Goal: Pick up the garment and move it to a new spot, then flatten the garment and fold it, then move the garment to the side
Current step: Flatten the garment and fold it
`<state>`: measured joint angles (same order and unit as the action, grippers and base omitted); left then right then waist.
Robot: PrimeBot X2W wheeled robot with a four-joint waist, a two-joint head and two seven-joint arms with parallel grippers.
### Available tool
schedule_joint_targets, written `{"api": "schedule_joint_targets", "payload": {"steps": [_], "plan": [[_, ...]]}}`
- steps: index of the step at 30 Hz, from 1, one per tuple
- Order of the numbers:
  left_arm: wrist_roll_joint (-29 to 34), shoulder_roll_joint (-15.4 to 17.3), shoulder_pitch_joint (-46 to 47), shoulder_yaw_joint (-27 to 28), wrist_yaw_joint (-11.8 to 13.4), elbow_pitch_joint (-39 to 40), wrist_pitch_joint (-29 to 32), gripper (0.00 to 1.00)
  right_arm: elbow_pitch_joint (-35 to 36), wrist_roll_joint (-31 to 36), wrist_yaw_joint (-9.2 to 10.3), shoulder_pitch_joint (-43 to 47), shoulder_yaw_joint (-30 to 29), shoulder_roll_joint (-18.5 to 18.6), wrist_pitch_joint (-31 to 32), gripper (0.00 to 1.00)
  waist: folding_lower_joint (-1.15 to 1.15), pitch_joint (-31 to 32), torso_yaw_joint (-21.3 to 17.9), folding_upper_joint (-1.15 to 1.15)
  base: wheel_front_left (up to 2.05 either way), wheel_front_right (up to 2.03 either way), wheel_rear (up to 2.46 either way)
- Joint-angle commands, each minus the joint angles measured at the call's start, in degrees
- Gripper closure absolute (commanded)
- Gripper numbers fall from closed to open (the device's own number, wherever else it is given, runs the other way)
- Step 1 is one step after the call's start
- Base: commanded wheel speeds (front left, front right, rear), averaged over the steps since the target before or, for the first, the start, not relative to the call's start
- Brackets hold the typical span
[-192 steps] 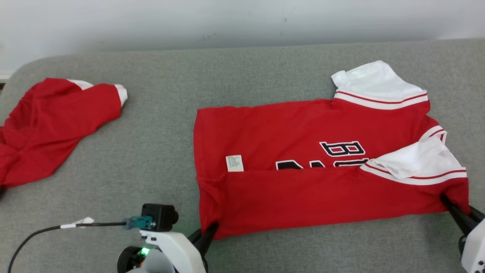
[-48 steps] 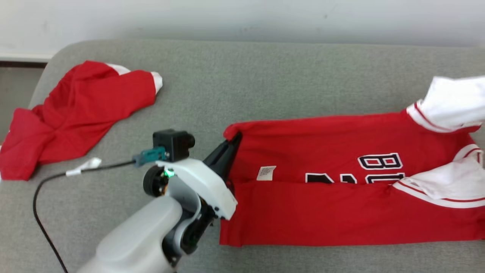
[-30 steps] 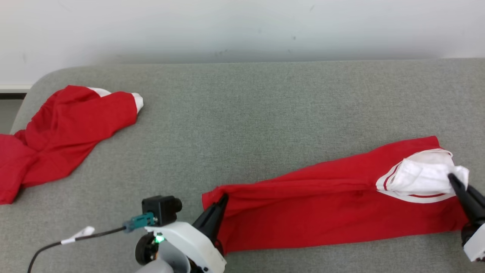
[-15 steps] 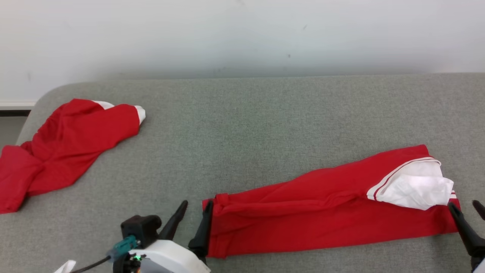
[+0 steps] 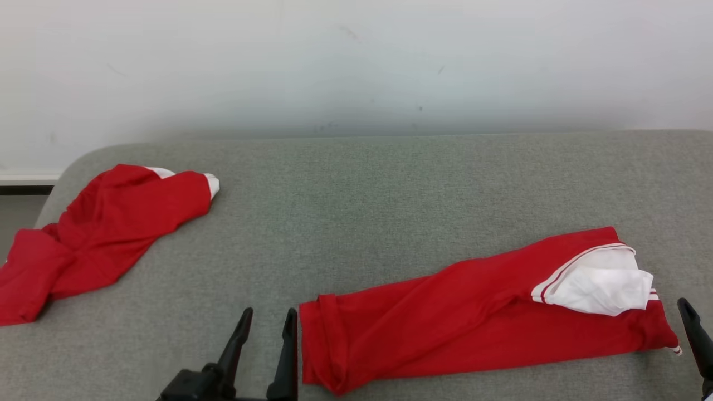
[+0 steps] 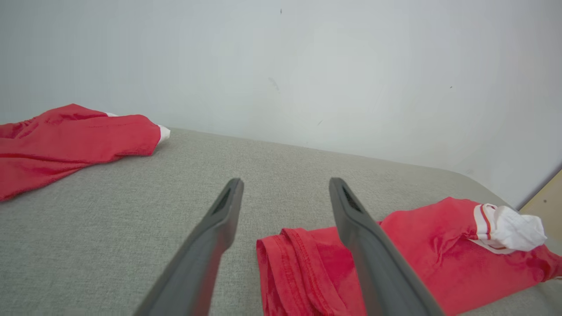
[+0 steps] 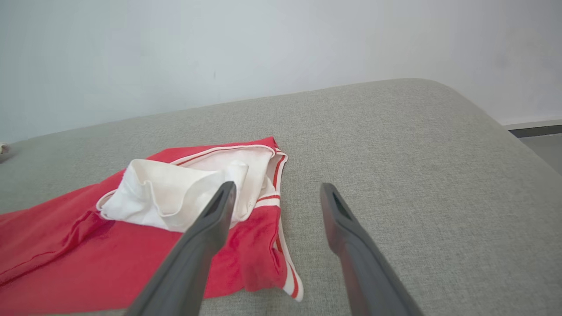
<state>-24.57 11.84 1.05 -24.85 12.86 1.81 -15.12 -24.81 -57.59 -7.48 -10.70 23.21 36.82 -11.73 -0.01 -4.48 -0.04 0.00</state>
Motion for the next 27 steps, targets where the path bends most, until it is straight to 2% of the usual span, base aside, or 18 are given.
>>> {"api": "schedule_joint_targets", "payload": {"steps": [1,9,16,27], "plan": [[2.58,-1.16,-1.7,1.55,-1.16,0.2,-0.02,0.0,0.31,1.53,0.0,-0.93,-1.07,-0.07,1.7,0.0,0.01,-0.19,0.54,0.0,0.0,0.0,0.0],[9.98,-6.23,-4.02,7.36,-6.92,0.56,-0.02,0.0,-1.77,7.59,0.0,-6.19,-5.36,-2.51,11.59,0.0,0.01,-2.25,3.55,0.0,0.0,0.0,0.0],[12.41,-8.27,-4.5,10.17,-10.39,-0.65,-0.02,0.0,-7.29,11.48,0.0,-8.29,-7.62,-4.67,18.83,0.0,0.01,-3.45,6.68,0.0,0.0,0.0,0.0],[13.28,-8.85,-4.48,11.36,-11.95,-0.96,-0.03,0.0,-12.82,13.92,0.01,-7.34,-11.9,-6.56,22.33,0.0,0.01,-4.71,8.39,0.0,0.0,0.0,0.0]]}}
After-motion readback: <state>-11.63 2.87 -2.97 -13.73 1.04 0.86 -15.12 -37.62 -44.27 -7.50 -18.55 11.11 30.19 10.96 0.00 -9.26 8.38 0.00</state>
